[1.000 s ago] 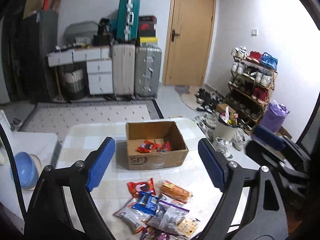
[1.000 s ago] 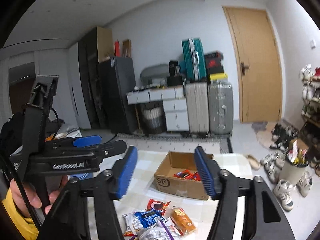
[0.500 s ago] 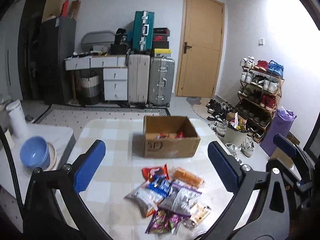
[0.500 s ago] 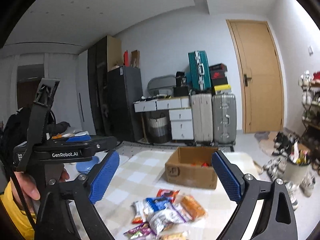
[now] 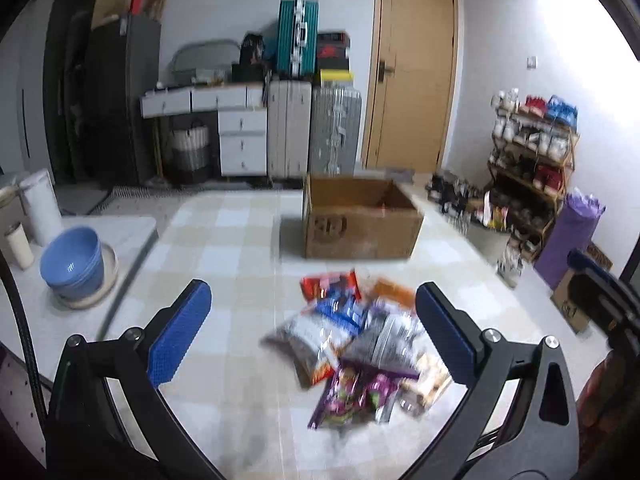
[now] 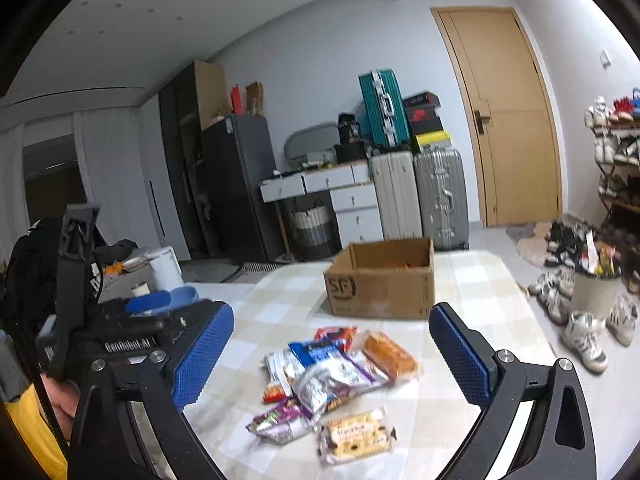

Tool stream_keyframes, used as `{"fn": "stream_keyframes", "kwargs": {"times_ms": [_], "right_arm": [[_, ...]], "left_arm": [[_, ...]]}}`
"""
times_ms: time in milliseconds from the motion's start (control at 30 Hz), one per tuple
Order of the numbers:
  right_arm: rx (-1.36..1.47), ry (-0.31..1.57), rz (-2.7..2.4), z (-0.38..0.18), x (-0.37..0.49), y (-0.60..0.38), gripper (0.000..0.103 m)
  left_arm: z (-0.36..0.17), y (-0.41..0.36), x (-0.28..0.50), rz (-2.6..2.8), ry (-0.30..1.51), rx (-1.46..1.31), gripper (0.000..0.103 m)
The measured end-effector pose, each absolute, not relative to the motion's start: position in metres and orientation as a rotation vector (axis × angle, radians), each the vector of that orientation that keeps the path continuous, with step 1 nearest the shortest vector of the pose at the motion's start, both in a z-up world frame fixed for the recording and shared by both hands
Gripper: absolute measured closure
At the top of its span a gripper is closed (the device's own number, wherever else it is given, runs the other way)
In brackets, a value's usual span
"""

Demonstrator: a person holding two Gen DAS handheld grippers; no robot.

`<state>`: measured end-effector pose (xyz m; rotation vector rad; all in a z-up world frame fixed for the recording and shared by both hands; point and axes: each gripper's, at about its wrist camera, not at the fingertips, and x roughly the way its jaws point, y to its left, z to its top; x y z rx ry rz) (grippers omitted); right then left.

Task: Organize snacks
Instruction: 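Withdraw both tools from the box back over the snack pile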

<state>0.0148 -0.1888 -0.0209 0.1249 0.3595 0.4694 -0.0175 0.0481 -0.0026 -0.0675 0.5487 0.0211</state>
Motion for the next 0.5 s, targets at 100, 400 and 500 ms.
{"fn": "stream_keyframes", "kwargs": {"times_ms": [100,400,500], "right_arm": [[0.13,0.398,0.462,-0.035,0.019,-0.188,0.003],[0.111,0.443,0.466,-0.059,0.025,-0.179,0.003],[0.137,0.463,0.465,-0.061,0.028,-0.182,0.003]], "left_arm": [[-0.029,0.045,-0.008,0.033,0.599,-0.066,0.001],[-0.059,0.041,0.02,0.011,0.676,-0.106,0.001],[-0.071,0.039,0.027,0.005,0.703,-0.102,0.001]]}}
